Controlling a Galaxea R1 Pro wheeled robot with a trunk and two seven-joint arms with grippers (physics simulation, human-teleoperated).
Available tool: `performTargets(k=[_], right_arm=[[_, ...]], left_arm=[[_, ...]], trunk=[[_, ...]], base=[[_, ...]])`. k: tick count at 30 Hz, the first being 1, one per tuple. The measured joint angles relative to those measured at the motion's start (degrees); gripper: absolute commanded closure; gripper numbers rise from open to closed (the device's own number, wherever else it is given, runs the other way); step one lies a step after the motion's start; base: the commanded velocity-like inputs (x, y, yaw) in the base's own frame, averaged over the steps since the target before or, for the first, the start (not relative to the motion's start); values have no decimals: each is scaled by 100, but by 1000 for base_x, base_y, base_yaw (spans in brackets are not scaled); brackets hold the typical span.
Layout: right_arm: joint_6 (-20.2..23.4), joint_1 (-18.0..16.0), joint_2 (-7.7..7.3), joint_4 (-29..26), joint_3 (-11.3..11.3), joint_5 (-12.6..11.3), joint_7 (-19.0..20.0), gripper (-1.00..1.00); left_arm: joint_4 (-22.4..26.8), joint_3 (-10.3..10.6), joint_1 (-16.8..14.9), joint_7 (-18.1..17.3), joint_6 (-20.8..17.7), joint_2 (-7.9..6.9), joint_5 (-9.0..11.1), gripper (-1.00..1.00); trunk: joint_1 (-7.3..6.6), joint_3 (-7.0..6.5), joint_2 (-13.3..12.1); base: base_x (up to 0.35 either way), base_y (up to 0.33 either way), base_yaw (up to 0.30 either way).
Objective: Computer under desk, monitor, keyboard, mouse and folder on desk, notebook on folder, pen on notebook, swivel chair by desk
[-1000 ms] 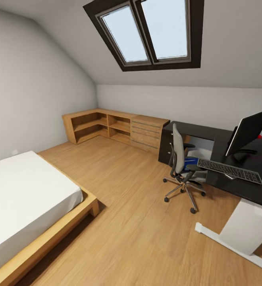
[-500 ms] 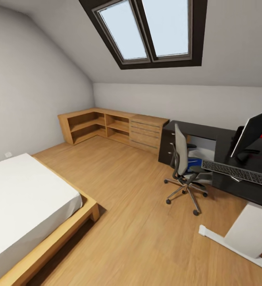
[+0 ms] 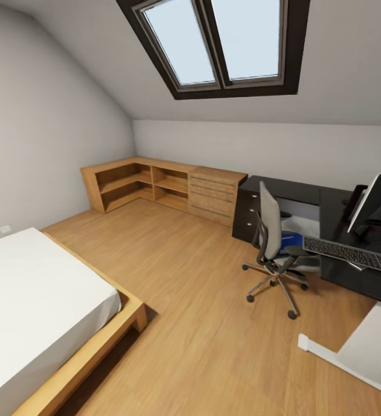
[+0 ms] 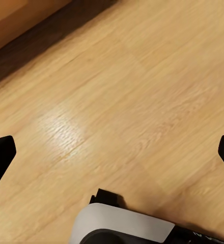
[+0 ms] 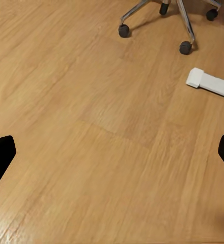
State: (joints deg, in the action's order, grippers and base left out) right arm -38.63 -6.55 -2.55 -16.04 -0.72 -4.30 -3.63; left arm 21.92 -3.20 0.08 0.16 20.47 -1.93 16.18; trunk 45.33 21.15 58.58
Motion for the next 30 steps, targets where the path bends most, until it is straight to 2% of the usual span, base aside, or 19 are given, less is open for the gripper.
performTargets(k=[14, 21, 30], right_arm=[[-32, 0, 0, 0, 0, -1, 0, -100], [-1, 0, 0, 4, 1, -1, -1, -100], [-17, -2, -2, 11, -2, -2, -6, -100]], left_arm=[[0, 0, 0, 0, 0, -8, 0, -100], [0, -2, 0, 0, 1, -6, -9, -100], [-1, -2, 0, 0, 3, -4, -11, -100]], trunk=[[-1, 0, 0], [-3, 0, 1], [-3, 0, 1]], base=[[22, 8, -292], [248, 103, -266], [316, 106, -36]])
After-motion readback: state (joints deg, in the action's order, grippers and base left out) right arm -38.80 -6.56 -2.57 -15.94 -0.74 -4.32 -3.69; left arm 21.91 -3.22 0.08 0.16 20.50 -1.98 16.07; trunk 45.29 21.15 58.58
